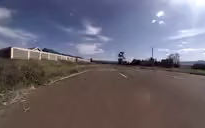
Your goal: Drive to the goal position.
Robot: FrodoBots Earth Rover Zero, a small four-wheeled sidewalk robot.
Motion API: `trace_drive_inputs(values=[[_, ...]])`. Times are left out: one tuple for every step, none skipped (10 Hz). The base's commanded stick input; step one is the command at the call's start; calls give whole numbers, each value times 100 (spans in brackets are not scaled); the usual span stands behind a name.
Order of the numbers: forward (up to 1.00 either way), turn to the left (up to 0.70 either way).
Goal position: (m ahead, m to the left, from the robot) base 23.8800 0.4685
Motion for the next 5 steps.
trace_drive_inputs(values=[[100, 0], [100, 0], [100, 0], [100, 0], [100, 0]])
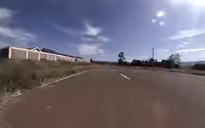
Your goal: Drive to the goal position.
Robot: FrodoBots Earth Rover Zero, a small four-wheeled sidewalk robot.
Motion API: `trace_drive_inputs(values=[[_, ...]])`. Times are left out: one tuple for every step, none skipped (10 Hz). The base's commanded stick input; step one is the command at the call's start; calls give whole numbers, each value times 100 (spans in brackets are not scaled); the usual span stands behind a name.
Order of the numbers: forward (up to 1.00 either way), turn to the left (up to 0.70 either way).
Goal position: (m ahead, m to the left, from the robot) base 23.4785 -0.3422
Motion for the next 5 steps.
trace_drive_inputs(values=[[100, 0], [100, 0], [100, 0], [100, 0], [100, 0]])
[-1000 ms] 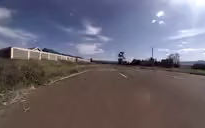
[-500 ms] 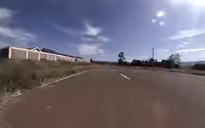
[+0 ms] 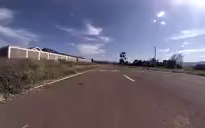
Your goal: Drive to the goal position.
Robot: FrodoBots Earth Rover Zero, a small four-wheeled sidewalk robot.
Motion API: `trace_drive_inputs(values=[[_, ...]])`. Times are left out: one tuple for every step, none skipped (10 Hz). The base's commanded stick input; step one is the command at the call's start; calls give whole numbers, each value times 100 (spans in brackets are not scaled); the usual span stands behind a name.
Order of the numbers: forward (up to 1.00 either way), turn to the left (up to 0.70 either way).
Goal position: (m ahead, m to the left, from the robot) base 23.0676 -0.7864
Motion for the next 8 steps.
trace_drive_inputs(values=[[100, 0], [100, 0], [100, 0], [100, 0], [100, 0], [100, 0], [100, 0], [100, 0]])
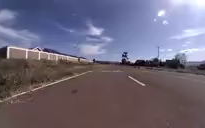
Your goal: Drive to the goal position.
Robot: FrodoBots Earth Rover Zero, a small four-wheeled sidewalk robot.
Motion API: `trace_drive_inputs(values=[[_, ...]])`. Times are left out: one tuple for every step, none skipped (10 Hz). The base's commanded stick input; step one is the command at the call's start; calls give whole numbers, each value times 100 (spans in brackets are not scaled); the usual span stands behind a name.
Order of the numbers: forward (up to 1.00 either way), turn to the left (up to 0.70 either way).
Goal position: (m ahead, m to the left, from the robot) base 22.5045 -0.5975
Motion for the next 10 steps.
trace_drive_inputs(values=[[100, 0], [100, 0], [100, 0], [100, 0], [100, 0], [100, 0], [100, -15], [100, -28], [100, -40], [100, -40]])
